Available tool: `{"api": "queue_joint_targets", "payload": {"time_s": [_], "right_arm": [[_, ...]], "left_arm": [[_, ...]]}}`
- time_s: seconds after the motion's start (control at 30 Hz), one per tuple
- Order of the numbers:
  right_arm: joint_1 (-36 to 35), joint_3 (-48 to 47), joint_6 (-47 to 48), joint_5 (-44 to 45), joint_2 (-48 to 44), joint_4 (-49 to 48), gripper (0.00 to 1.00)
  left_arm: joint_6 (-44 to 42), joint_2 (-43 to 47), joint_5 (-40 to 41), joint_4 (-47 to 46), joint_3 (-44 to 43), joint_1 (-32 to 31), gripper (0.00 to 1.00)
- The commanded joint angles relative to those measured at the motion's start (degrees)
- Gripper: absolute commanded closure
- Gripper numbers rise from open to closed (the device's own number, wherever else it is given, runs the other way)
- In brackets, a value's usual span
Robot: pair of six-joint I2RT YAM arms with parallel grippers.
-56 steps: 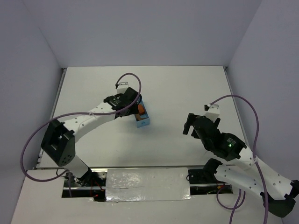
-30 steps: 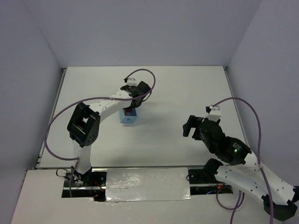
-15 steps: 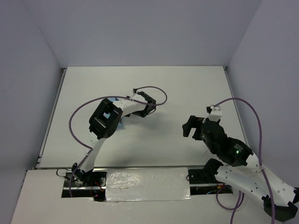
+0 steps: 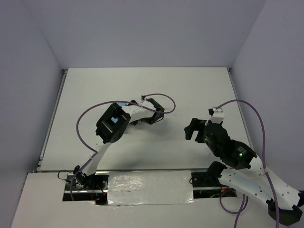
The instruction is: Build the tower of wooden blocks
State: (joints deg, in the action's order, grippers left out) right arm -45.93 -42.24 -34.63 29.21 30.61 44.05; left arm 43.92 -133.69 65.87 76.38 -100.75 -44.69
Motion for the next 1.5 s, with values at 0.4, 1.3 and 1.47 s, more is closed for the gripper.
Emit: {"api": "queue_joint_targets", "payload": {"time_s": [0.4, 1.3, 1.47], "right_arm": [[-0.1, 0.5, 1.4, -0.7, 0.2, -2.8, 0.00], [-0.8, 1.7, 4.0, -5.4, -1.1, -5.6, 0.00], [-0.9, 1.9, 4.3, -5.7, -1.1, -5.8, 0.00]], "left_arm": [[-9.9, 21.1, -14.8, -10.1, 4.9, 1.1, 0.01], [-25.6, 30.3, -59.2, -37.1, 20.2, 24.7, 0.01], [-25.2, 32.9, -56.4, -36.3, 20.1, 24.6, 0.01]]}}
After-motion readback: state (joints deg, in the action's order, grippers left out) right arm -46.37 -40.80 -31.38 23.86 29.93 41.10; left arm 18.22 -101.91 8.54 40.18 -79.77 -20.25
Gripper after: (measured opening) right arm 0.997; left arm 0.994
